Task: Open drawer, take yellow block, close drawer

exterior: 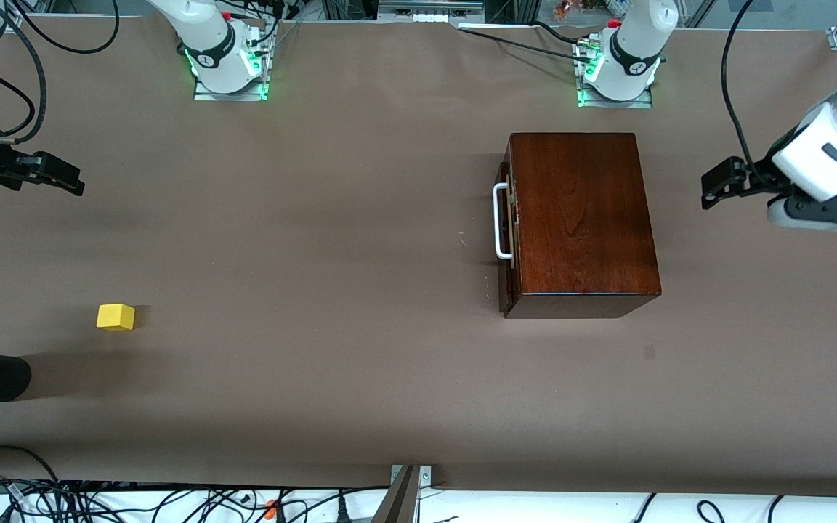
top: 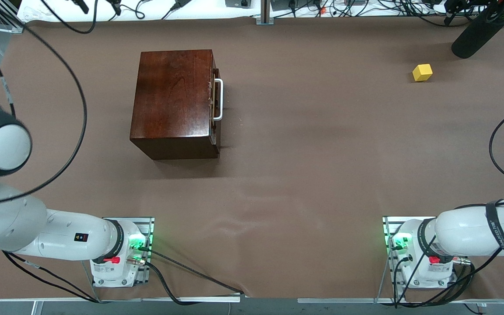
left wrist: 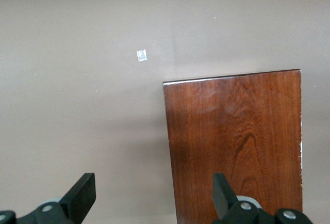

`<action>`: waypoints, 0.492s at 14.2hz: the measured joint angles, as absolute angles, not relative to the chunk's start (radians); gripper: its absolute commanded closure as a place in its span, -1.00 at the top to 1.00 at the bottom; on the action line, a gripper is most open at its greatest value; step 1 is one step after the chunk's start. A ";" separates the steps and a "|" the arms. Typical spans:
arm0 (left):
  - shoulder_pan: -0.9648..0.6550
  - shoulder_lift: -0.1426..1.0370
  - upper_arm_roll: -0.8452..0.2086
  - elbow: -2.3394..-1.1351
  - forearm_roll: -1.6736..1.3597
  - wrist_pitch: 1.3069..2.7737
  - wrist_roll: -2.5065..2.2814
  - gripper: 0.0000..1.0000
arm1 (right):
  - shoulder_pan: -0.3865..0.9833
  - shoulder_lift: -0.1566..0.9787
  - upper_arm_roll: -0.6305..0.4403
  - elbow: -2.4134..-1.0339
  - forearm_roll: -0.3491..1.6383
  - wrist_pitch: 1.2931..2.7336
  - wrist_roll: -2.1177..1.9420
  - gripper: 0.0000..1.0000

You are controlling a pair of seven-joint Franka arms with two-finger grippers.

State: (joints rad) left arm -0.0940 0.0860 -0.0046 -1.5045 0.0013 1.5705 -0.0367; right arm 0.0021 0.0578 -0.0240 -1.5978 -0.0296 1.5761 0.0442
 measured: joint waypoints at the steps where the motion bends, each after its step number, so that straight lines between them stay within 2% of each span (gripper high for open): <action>1: -0.083 0.059 -0.003 -1.537 0.001 1.578 -0.037 1.00 | 0.002 0.058 -0.024 -1.597 -0.030 1.577 0.044 1.00; 7: -0.064 0.020 -0.006 -1.586 0.001 1.578 -0.036 1.00 | 0.000 0.058 -0.024 -1.590 -0.030 1.577 0.044 1.00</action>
